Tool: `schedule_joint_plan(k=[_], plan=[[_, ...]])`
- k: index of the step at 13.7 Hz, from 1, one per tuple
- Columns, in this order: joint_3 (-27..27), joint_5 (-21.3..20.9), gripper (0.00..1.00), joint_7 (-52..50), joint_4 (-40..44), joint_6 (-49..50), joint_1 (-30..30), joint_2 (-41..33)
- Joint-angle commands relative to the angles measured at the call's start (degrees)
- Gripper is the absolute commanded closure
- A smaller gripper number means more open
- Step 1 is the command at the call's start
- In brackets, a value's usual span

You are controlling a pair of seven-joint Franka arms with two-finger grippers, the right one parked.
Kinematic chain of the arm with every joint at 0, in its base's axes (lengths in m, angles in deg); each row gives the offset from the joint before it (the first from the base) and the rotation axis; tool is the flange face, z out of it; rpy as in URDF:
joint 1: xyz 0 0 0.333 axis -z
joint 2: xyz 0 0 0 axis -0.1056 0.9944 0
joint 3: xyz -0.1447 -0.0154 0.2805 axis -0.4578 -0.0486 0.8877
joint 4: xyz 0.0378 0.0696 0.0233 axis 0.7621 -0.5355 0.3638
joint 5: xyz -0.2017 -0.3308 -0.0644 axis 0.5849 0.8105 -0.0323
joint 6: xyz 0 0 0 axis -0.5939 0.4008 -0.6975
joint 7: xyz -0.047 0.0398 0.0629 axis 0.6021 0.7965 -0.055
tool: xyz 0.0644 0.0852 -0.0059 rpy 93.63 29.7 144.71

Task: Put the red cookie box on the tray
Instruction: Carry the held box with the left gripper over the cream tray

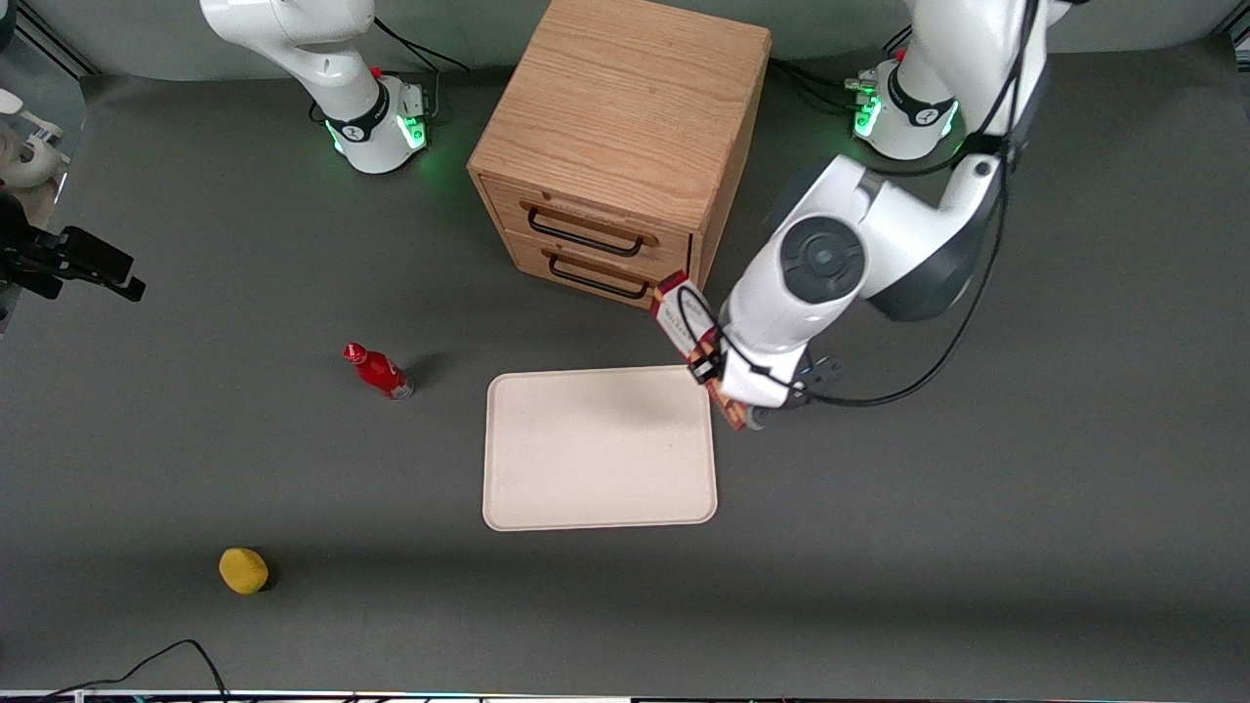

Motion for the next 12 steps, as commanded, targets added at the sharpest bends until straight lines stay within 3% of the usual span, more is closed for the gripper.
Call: schedule_joint_plan(k=[1, 5, 12], plan=[[0.56, -4.36, 0.79, -0.91, 6.65, -2.81, 3.41, 6.94], [0.56, -9.29, 0.79, 1.11, 6.48, -9.6, 5.36, 11.17], [0.56, -9.47, 0.83, 3.58, 6.48, -16.53, 5.54, 15.74]])
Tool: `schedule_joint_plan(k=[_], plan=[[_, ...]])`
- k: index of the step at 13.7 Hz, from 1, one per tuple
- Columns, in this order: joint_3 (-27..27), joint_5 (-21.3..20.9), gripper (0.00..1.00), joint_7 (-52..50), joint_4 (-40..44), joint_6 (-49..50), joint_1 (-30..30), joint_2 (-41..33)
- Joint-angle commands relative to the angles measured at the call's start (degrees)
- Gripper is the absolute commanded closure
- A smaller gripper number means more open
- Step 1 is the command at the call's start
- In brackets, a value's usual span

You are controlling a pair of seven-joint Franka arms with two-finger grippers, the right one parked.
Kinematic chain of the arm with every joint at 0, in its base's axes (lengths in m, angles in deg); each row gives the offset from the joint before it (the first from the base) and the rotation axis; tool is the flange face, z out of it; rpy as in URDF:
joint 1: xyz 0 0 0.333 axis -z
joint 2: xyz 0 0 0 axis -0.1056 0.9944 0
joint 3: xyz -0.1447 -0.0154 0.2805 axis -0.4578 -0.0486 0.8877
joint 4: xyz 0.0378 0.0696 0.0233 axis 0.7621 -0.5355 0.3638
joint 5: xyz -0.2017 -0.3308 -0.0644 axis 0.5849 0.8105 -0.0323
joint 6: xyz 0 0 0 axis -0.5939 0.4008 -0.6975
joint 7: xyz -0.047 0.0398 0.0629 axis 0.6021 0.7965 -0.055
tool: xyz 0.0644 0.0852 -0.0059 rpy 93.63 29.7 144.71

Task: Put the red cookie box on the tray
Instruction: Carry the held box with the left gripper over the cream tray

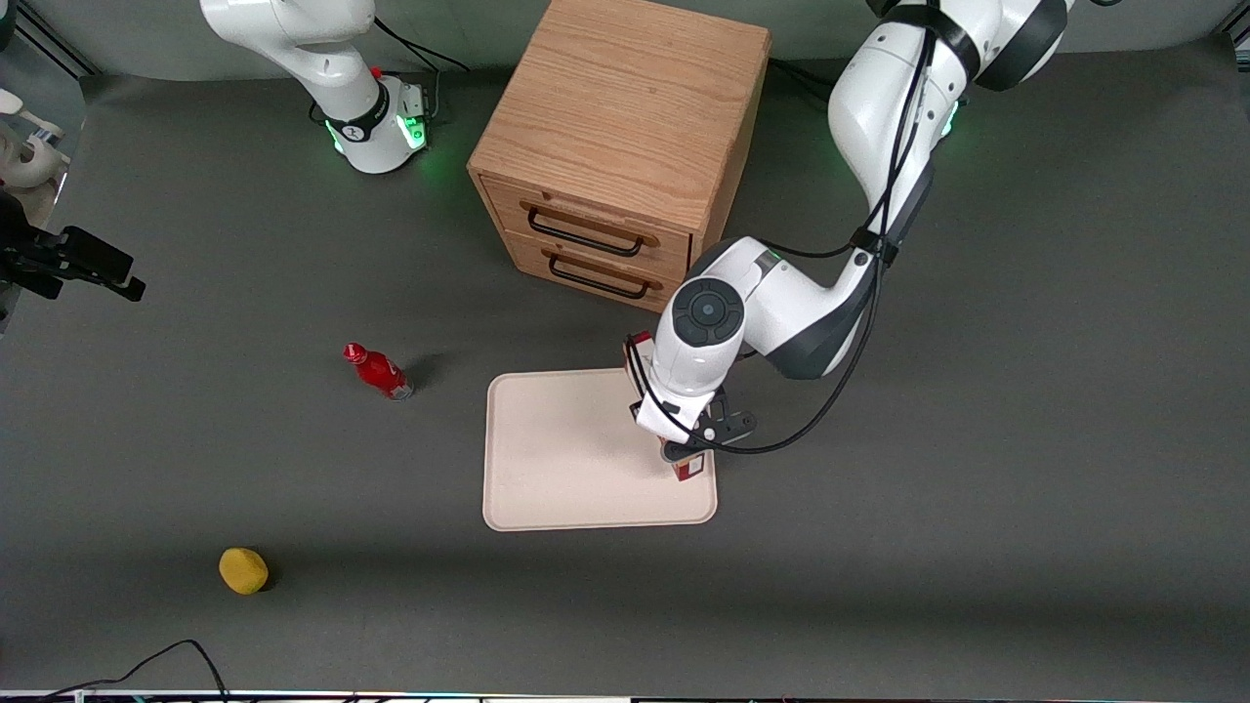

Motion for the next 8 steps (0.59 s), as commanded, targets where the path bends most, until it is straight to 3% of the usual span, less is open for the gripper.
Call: schedule_joint_plan(k=[1, 8], plan=[[0.36, -0.7, 0.83, 0.36, 2.23, -2.49, 1.13, 2.94], [0.54, -0.88, 0.82, 0.71, 1.96, -5.4, 1.31, 5.05]])
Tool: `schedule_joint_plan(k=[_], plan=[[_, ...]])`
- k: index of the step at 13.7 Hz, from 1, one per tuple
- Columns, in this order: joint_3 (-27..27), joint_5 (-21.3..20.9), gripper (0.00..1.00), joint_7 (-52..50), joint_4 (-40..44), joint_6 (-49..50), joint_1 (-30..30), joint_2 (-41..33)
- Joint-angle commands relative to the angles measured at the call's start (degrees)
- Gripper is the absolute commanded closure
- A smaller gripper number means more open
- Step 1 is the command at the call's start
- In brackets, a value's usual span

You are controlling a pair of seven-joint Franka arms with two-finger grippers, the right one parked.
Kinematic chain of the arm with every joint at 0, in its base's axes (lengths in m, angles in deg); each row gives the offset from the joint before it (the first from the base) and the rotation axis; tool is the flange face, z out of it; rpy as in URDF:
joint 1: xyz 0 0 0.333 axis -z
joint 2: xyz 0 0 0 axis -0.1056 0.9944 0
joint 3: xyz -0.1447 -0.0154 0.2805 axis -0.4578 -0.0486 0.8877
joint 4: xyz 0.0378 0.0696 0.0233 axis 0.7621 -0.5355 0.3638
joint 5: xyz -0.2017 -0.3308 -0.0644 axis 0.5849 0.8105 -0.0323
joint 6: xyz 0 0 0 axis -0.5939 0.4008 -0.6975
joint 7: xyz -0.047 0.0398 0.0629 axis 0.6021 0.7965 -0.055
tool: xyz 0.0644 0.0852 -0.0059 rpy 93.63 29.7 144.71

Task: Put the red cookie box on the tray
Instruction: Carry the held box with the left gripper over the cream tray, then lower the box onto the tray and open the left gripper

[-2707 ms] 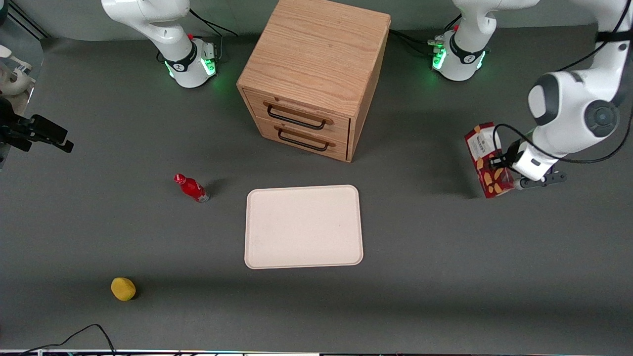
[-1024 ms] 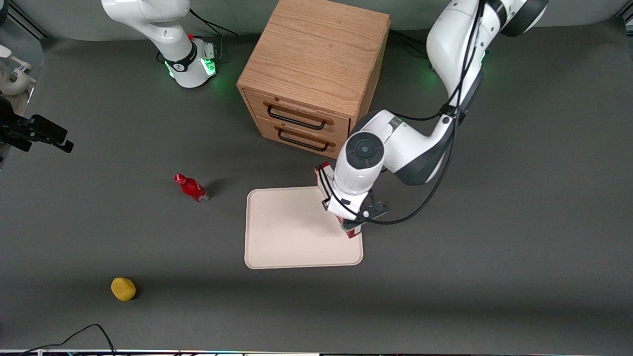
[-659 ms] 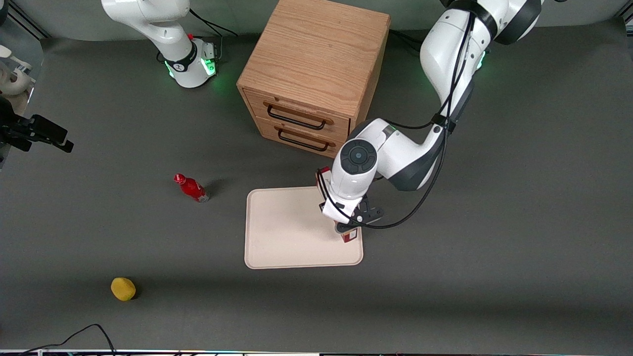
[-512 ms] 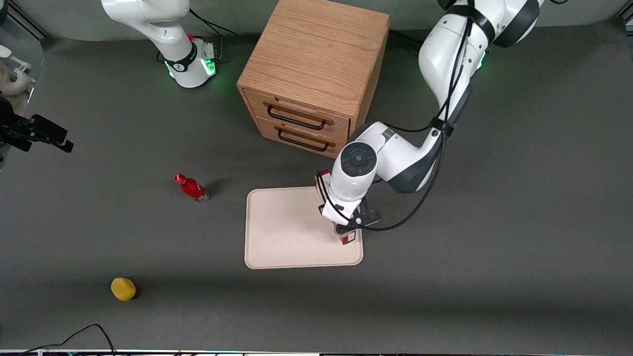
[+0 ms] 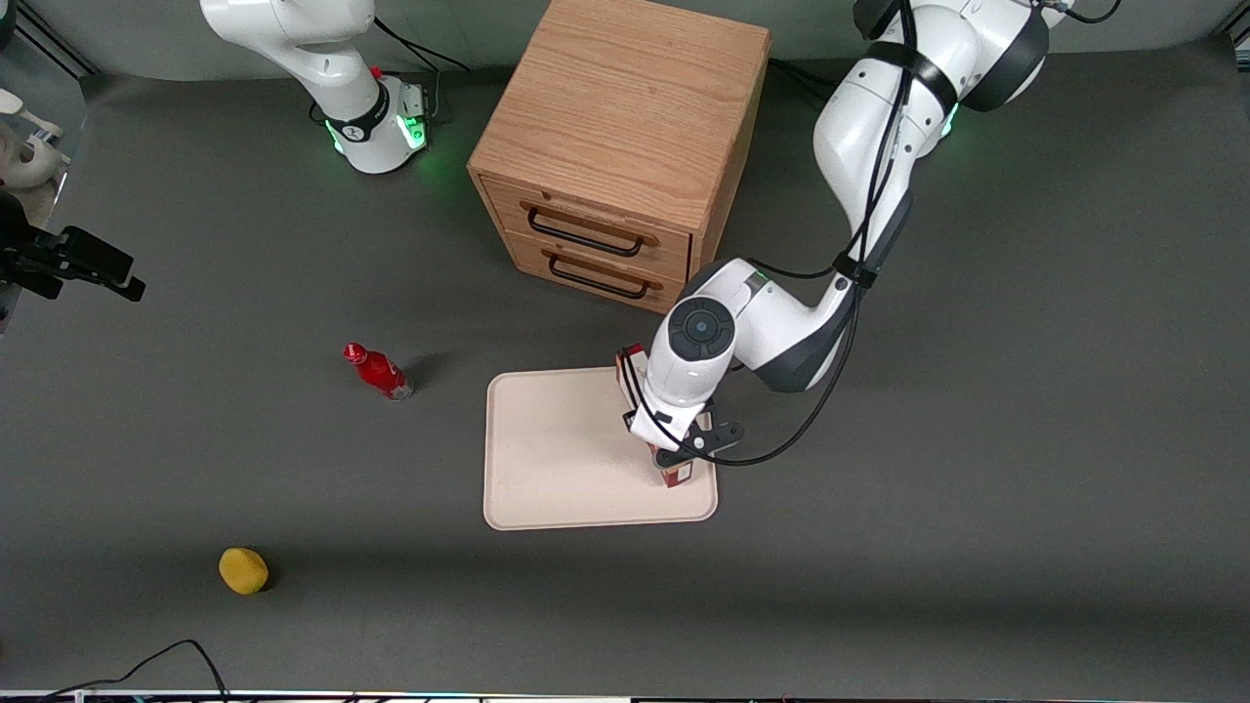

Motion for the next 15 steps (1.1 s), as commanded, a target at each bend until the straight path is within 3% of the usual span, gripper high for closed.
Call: schedule_joint_plan(k=[1, 4, 6, 7, 10, 15], plan=[[0.6, -0.84, 0.81, 0.54, 1.91, -0.9, 0.86, 1.48], [0.6, -2.68, 0.78, 0.1, 1.82, -2.3, 0.86, 2.09], [0.6, -2.69, 0.69, 0.19, 1.3, -3.28, 0.78, 2.18], [0.6, -2.69, 0.58, 0.19, 1.21, -3.28, 0.78, 2.18], [0.68, -2.69, 0.02, 0.28, 1.3, -2.76, 0.51, 1.83], [0.25, -1.9, 0.0, 4.74, 1.56, 11.8, -1.41, -3.95]])
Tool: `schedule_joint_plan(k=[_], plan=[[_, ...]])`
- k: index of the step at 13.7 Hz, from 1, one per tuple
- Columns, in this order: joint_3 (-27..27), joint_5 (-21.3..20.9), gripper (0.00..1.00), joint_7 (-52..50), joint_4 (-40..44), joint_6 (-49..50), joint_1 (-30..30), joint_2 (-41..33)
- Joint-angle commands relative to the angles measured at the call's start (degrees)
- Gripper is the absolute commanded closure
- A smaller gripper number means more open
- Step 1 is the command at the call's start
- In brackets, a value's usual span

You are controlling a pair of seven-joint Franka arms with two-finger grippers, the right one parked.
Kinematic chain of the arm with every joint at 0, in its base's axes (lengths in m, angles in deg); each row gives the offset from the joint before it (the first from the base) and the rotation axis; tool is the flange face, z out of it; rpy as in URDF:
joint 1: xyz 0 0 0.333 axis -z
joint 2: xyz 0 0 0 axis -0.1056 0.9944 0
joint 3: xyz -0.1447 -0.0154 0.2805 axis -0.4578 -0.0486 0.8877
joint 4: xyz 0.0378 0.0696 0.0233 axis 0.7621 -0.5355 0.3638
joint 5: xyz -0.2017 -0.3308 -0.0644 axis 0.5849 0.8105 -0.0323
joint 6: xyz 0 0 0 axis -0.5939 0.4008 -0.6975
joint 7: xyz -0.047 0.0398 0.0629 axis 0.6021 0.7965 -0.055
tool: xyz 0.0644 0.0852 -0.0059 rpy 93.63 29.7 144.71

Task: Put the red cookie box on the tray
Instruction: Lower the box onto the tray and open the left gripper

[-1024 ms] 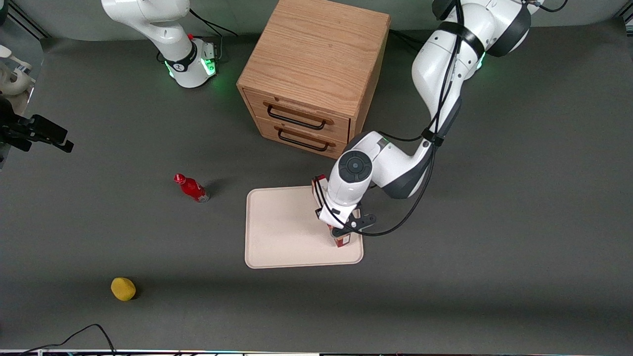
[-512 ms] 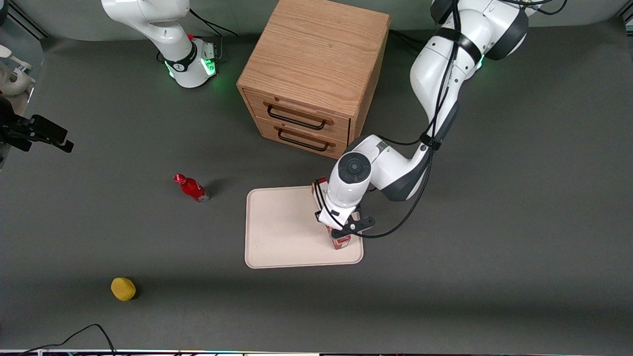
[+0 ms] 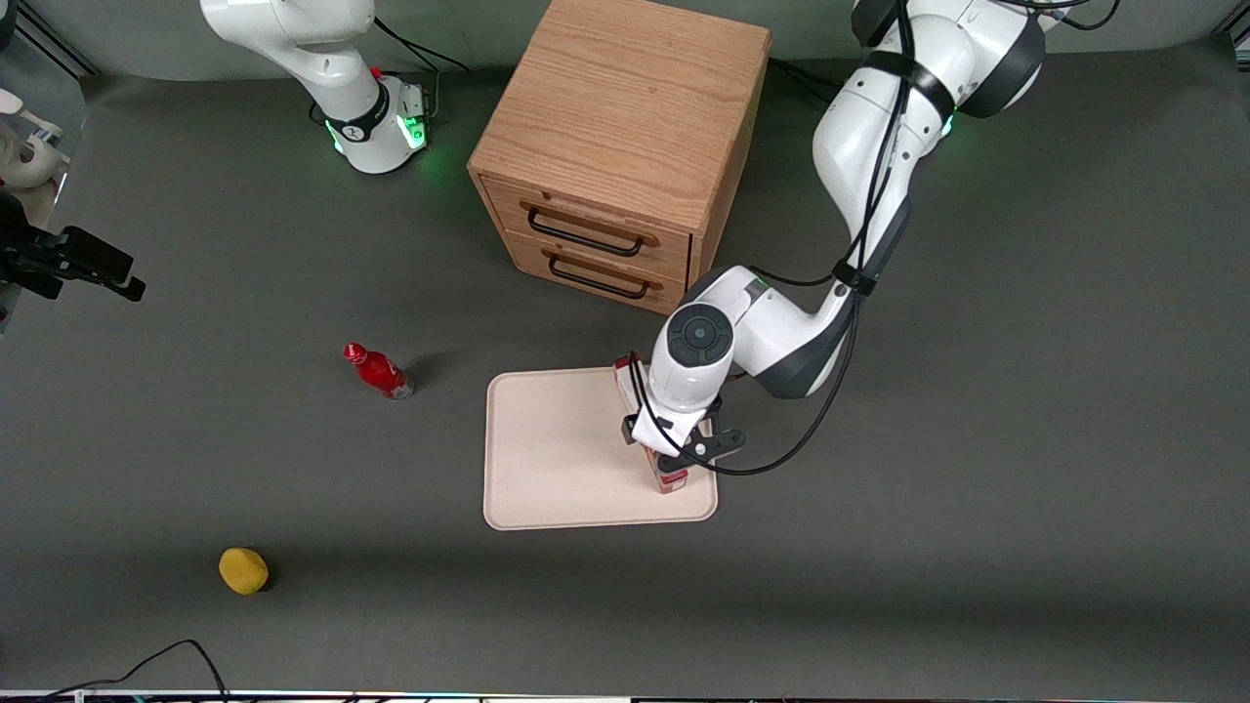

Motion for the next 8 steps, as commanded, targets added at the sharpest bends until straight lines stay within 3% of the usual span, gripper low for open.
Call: schedule_joint_plan(k=[1, 4, 8], plan=[[-0.32, 1.17, 0.0, 5.61, -0.54, 10.99, -1.3, -6.44], [-0.15, 9.77, 0.0, 18.08, -1.93, 23.04, -5.78, -14.87], [1.07, 10.67, 0.0, 32.67, -11.75, 31.33, -12.19, -29.02]])
